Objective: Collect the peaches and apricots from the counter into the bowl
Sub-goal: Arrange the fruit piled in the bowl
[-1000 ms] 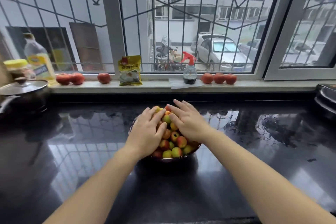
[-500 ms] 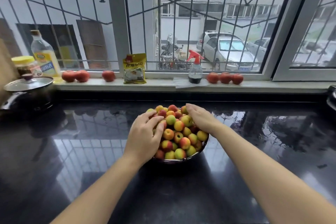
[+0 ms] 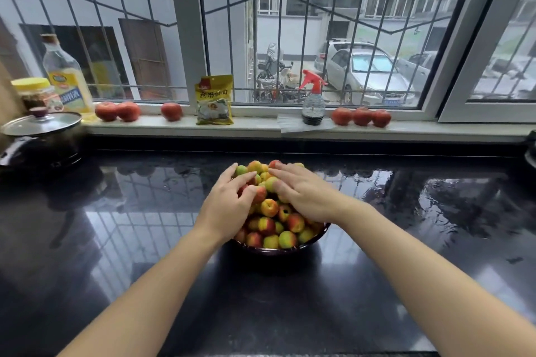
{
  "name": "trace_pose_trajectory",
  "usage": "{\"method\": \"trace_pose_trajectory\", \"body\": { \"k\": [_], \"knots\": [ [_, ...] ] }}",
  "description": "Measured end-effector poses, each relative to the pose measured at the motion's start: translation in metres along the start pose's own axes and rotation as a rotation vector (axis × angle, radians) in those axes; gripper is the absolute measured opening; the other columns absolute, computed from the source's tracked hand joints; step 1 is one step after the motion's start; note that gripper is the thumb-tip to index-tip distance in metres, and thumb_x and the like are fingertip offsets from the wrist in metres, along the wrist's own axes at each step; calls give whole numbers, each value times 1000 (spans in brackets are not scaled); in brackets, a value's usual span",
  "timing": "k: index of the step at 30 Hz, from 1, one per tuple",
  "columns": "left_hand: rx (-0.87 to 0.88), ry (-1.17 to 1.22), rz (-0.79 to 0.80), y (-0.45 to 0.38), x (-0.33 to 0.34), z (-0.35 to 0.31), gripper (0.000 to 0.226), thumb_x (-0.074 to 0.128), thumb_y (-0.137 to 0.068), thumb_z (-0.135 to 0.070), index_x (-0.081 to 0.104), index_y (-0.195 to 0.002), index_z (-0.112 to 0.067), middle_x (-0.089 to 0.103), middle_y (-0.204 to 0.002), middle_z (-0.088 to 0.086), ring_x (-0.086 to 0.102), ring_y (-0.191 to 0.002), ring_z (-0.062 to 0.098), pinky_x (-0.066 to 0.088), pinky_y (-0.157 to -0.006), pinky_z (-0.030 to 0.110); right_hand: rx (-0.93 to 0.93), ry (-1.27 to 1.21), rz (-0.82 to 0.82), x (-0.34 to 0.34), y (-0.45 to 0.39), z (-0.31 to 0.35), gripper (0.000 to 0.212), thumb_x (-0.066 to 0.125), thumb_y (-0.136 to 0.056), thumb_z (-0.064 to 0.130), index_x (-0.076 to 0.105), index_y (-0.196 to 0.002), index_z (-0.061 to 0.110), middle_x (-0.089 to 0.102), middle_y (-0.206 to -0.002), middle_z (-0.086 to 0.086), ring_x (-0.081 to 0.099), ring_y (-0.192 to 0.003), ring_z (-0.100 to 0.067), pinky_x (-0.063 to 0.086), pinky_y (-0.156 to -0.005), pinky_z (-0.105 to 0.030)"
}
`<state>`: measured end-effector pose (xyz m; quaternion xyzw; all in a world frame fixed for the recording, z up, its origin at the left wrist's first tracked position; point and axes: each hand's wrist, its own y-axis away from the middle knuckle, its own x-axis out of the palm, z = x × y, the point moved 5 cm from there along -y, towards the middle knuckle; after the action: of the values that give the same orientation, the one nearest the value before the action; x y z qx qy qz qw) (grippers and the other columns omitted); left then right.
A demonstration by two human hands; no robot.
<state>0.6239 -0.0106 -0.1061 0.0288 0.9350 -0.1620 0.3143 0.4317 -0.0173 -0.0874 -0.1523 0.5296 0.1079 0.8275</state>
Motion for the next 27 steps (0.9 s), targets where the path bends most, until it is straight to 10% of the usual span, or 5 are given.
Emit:
{"method": "trace_pose_trajectory", "body": {
  "k": [6,13,19,27],
  "knots": [
    [122,137,-184,22,-15,10,31,50,-92,-42,64,-119,-39,60,-122,-17,55,-121,8,48,-107,42,-89,59,-80,0,31,7,73,31,-90,74,28,-156,43,31,-160,16,14,-150,-9,11,-122,-29],
    [286,-209,-77,12,2,-13,50,45,-100,-51,64,-142,-32,49,-155,-3,33,-149,18,25,-126,48,-36,-113,-225,-2,30,-1,51,45,-101,49,46,-150,34,41,-155,13,28,-145,-12,22,-121,-35],
    [316,260,-147,28,-12,5,25,59,-97,-38,80,-104,-26,73,-119,-18,56,-134,7,43,-117,36,154,-165,-243,0,18,-32,46,36,-108,40,46,-150,27,38,-158,-1,27,-148,-15,16,-123,-32],
    [430,-397,-48,37,12,-4,66,22,-105,-66,36,-162,-35,25,-171,-7,4,-161,15,15,-129,50,171,-215,-278,-1,21,-25,53,32,-105,53,41,-153,31,32,-162,2,22,-150,-14,14,-124,-36]
  ]
}}
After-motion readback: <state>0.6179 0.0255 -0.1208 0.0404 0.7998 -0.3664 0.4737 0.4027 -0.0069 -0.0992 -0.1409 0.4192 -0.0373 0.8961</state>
